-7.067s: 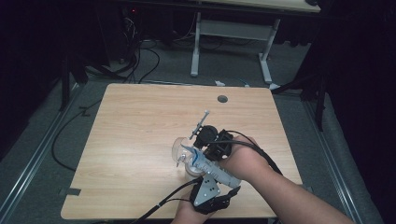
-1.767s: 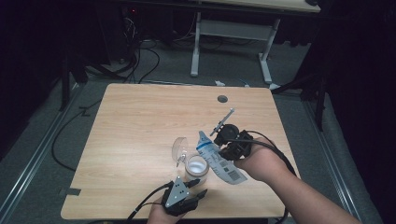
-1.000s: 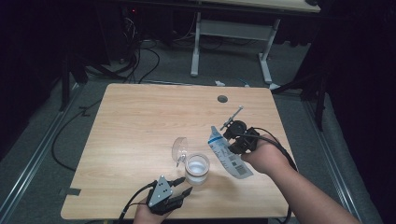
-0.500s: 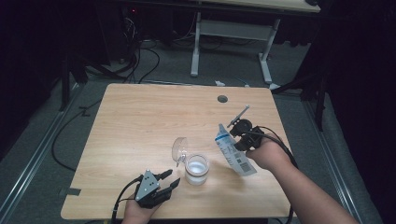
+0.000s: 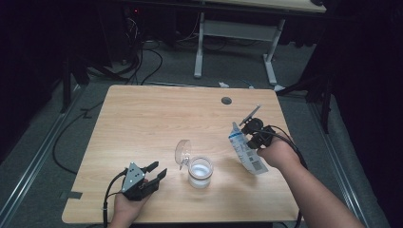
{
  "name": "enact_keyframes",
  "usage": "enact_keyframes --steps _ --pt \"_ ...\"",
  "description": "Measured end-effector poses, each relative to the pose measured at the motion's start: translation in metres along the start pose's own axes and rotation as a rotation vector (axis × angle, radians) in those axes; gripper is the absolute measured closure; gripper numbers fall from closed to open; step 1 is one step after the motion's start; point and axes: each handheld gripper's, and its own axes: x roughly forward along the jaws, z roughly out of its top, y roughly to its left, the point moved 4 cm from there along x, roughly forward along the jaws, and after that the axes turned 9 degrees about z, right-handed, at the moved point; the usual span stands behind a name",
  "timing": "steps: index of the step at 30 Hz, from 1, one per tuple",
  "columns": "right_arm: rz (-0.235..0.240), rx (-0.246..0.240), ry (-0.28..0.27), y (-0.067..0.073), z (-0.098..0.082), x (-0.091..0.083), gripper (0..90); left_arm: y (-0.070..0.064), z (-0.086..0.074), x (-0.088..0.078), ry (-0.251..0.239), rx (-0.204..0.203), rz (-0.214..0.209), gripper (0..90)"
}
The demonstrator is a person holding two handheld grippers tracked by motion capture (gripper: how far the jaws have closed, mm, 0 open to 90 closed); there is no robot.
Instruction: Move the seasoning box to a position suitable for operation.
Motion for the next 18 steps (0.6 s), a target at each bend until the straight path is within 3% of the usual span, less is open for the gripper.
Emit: enact_keyframes --steps 9,18 --pt "-0.012 0.010 -0.024 -0.004 0.000 0.002 89.9 0.004 -0.001 -0.001 0.002 -0.013 0.005 55.2" --pt "-0.008 0.047 -0.185 -0.005 -0.008 -0.009 89.8 0.011 -0.001 0.000 0.010 -0.026 0.014 55.0"
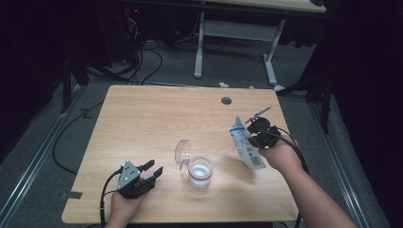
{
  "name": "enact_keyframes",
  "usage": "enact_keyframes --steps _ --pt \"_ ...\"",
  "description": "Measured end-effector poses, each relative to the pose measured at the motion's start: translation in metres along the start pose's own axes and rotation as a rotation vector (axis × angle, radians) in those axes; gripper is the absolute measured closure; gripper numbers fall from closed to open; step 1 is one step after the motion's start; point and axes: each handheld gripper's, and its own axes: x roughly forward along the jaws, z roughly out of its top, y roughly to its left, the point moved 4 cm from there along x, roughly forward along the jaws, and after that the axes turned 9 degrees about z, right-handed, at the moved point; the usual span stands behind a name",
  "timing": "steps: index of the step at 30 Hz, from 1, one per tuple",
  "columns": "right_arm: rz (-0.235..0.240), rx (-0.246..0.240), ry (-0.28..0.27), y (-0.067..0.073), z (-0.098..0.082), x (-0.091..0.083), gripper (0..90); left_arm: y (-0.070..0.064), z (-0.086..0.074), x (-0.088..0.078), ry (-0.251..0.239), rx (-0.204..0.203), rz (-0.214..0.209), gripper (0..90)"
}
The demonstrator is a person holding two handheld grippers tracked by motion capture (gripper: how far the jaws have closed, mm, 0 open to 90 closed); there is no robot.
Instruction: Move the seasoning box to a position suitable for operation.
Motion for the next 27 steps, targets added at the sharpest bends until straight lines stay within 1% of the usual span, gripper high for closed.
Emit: enact_keyframes --steps 1,2,5,7,11,12,13,15,17,19,21,25,27 --pt "-0.002 -0.002 -0.006 0.000 0.000 -0.001 89.8 0.001 0.000 0.001 0.000 -0.003 0.005 55.0" --pt "0.006 0.002 -0.031 0.000 -0.001 -0.002 89.9 0.002 0.000 0.001 0.004 -0.005 0.008 55.0" --pt "0.016 0.019 -0.067 0.002 -0.004 -0.003 89.9 0.005 -0.001 0.001 0.011 -0.004 0.012 55.2" --pt "0.014 0.017 -0.068 0.002 -0.006 -0.001 89.9 0.006 -0.001 0.000 0.008 -0.001 0.015 55.6" --pt "0.017 0.030 -0.096 0.003 -0.011 0.003 89.9 0.009 -0.001 -0.001 0.010 0.002 0.023 55.9" --pt "0.015 0.034 -0.094 0.004 -0.012 0.004 89.9 0.010 -0.001 -0.001 0.014 0.002 0.025 56.2" --pt "0.012 0.028 -0.100 0.004 -0.013 0.004 89.9 0.011 -0.001 -0.001 0.013 0.001 0.026 56.4" --pt "0.022 0.037 -0.116 0.004 -0.015 0.005 89.9 0.012 -0.001 -0.002 0.016 0.002 0.029 56.7" --pt "0.019 0.037 -0.125 0.004 -0.017 0.006 89.9 0.012 -0.001 -0.002 0.011 0.000 0.030 57.0" --pt "0.016 0.044 -0.139 0.003 -0.019 0.005 89.9 0.013 -0.001 -0.002 0.011 -0.001 0.030 57.5" --pt "0.012 0.038 -0.151 0.003 -0.019 0.003 89.9 0.013 -0.001 -0.003 0.011 -0.001 0.029 57.5" --pt "0.009 0.040 -0.191 0.004 -0.020 -0.002 89.9 0.012 0.000 -0.003 0.011 -0.001 0.027 57.6" --pt "0.008 0.040 -0.202 0.004 -0.021 -0.004 89.9 0.013 0.000 -0.003 0.012 0.000 0.027 57.7"
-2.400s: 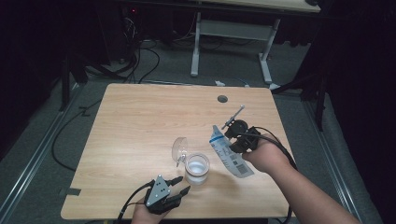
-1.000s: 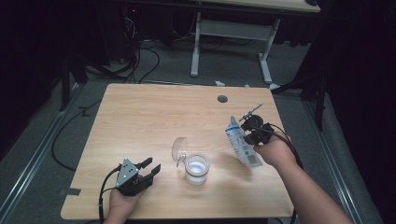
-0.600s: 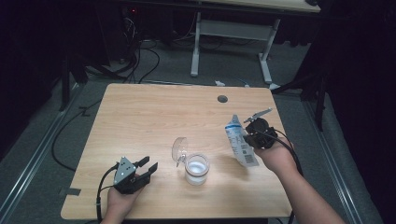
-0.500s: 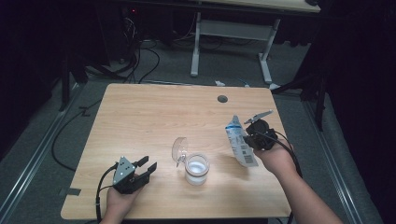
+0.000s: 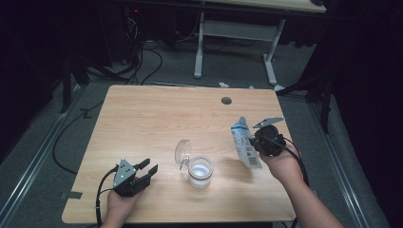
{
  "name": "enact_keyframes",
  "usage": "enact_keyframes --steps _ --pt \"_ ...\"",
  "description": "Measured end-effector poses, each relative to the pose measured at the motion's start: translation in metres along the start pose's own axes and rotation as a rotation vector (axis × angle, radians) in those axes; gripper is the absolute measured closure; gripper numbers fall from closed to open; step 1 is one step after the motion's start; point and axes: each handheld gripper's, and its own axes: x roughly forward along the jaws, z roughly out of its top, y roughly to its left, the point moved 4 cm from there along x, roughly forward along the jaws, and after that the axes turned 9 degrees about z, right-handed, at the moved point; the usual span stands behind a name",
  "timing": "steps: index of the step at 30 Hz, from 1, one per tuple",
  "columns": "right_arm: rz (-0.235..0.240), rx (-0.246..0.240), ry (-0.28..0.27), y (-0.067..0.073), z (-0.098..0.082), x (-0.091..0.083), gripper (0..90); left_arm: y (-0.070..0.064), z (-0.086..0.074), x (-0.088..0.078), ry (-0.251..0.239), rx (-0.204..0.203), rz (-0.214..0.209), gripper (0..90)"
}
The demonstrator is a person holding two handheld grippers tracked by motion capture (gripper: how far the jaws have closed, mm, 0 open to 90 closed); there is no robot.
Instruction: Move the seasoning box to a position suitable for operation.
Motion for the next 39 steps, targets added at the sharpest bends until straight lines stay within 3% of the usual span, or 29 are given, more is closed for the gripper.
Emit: enact_keyframes --steps 6,17,27,39 --pt "0.013 0.027 -0.028 -0.002 -0.009 0.002 89.9 0.000 -0.001 0.000 0.003 0.000 0.000 57.9" --pt "0.023 0.080 -0.134 -0.008 -0.024 -0.002 89.8 0.001 -0.001 0.000 0.006 -0.006 0.005 59.0" --pt "0.001 0.083 -0.205 -0.009 -0.034 -0.005 89.8 0.002 -0.002 -0.001 0.010 -0.008 0.004 59.7" --pt "0.017 0.094 -0.330 -0.008 -0.046 -0.006 89.9 -0.002 -0.002 -0.004 0.012 0.005 0.002 59.8"
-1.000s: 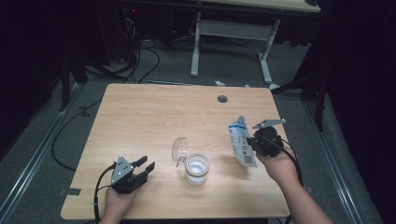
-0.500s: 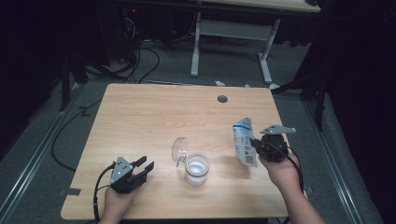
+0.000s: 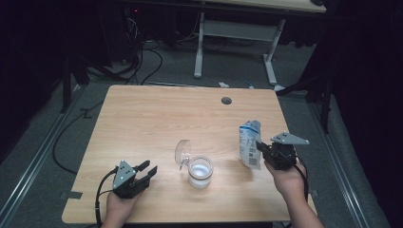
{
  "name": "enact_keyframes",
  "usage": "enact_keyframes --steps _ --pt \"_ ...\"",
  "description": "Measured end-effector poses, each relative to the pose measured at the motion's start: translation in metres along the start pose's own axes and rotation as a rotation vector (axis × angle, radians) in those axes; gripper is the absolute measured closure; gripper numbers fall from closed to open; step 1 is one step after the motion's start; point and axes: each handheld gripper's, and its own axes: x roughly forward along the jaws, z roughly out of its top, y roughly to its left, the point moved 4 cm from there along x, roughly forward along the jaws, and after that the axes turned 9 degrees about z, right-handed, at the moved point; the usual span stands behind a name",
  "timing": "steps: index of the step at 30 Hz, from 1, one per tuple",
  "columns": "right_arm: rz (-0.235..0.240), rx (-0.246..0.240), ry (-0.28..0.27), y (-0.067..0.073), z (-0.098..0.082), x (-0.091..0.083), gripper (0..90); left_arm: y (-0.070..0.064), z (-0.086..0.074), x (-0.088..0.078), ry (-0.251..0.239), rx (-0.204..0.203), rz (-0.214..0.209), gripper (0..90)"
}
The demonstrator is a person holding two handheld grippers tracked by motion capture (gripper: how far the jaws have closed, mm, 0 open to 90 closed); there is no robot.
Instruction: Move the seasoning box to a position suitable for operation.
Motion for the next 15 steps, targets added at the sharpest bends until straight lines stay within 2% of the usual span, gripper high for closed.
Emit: enact_keyframes --steps 4,10,15 --pt "0.000 0.000 -0.048 0.000 -0.004 -0.002 90.0 0.000 0.002 -0.002 -0.007 -0.006 0.000 59.6" --pt "-0.010 -0.008 -0.117 0.000 -0.013 -0.001 90.0 0.002 0.002 -0.006 -0.011 -0.002 0.023 59.3" --pt "-0.010 -0.015 -0.177 -0.002 -0.024 0.003 90.0 0.004 0.003 -0.007 -0.009 0.019 0.042 59.2"
